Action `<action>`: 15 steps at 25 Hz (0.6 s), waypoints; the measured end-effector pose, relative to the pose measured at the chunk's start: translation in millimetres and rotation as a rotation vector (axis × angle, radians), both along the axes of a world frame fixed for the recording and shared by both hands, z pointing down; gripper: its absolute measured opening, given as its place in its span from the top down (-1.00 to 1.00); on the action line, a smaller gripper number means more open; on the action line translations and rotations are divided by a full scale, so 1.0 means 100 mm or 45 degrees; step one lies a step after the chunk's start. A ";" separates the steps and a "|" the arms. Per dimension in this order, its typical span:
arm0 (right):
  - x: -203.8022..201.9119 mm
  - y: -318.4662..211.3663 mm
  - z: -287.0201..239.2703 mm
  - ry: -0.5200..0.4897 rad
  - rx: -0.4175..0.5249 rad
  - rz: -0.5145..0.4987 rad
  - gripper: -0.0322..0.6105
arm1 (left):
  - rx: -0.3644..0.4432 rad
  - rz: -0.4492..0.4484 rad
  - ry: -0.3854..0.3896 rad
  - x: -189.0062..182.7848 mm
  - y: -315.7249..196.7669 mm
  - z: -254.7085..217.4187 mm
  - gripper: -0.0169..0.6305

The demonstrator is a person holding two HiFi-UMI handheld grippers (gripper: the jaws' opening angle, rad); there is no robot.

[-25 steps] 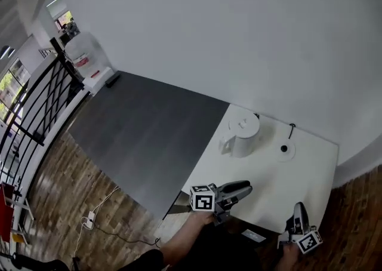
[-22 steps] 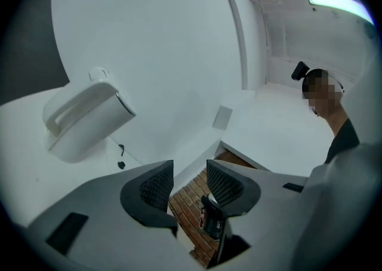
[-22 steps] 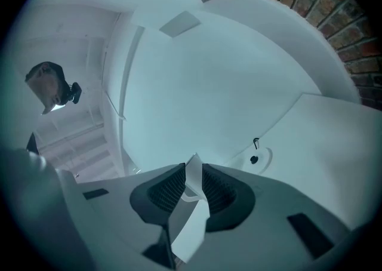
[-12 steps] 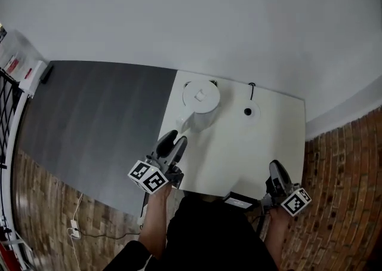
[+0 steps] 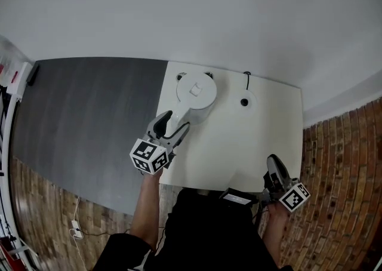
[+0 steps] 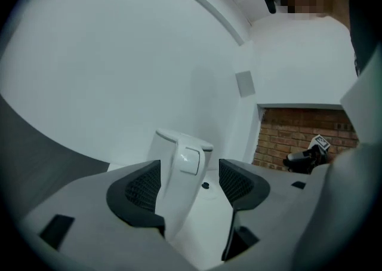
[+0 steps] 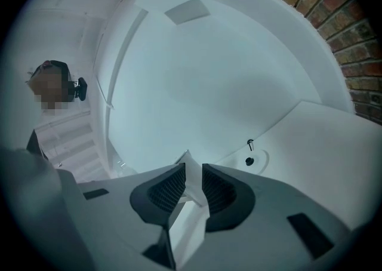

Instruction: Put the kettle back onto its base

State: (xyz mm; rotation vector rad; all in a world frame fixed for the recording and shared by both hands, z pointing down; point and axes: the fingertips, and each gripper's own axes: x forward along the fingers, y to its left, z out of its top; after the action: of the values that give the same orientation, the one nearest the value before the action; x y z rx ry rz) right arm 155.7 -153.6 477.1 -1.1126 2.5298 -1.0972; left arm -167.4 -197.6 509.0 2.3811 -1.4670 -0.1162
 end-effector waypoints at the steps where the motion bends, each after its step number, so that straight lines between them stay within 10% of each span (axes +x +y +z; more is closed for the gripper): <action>1: 0.00 -0.01 0.01 -0.002 -0.002 0.000 0.62 | 0.004 0.009 -0.040 0.01 -0.04 0.00 0.00; 6: 0.00 -0.15 0.04 -0.014 -0.011 -0.026 0.62 | -0.002 0.025 -0.218 0.07 -0.17 0.02 0.38; 15: 0.09 -0.34 0.02 -0.023 -0.007 -0.055 0.62 | -0.040 0.028 -0.193 0.37 -0.03 0.03 0.38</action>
State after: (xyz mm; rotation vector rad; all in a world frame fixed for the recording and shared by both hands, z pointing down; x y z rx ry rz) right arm 164.3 -187.5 479.0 -1.0492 2.5498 -1.1206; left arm -130.4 -200.9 512.3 2.4264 -1.4960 0.0946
